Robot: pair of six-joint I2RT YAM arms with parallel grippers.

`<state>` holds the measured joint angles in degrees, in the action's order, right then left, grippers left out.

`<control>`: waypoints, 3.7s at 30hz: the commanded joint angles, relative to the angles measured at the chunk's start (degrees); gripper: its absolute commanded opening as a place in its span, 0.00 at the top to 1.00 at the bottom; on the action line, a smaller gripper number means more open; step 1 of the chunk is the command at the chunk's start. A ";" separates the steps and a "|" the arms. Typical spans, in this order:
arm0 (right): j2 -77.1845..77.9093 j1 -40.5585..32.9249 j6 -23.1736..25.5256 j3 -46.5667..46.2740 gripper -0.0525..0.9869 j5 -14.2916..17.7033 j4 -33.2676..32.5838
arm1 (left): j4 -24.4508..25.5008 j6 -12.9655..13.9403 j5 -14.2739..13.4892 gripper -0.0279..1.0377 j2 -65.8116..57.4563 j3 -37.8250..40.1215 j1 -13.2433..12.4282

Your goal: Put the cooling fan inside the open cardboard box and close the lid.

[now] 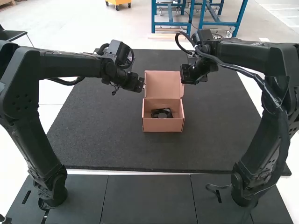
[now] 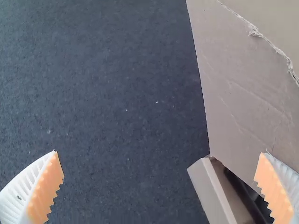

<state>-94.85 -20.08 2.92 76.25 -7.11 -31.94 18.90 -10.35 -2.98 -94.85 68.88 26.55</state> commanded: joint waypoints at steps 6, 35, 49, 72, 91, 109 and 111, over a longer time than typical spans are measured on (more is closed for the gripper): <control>1.68 -1.72 -1.25 -3.21 0.97 -1.50 -1.81 | 0.88 0.15 0.79 0.07 2.65 1.69 2.02; 2.56 -3.13 -2.48 -4.70 0.97 -4.14 -7.26 | 3.87 0.33 0.79 0.07 6.17 -2.61 2.19; 4.06 -3.57 -2.57 -6.73 0.97 -4.22 -7.87 | 0.18 -0.02 1.67 0.07 6.43 -6.57 2.19; 6.08 -3.83 -2.92 -10.59 0.97 -5.01 -8.93 | 1.06 0.77 2.28 0.07 8.63 -10.08 2.19; 7.31 -3.83 -2.39 -9.28 0.47 -4.31 -9.80 | 5.10 1.03 2.54 0.07 11.79 -10.96 2.63; 24.45 -3.83 -1.16 -7.17 0.24 -3.96 -15.08 | 1.58 1.91 -0.71 0.07 15.66 -9.03 -5.98; 27.17 -3.83 -0.19 -8.57 0.24 -3.08 -13.14 | 1.50 1.91 -0.71 0.07 14.08 -7.45 -5.72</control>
<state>-71.46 -23.18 1.23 68.55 -11.57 -46.15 21.10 -9.23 -3.22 -79.96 58.13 20.56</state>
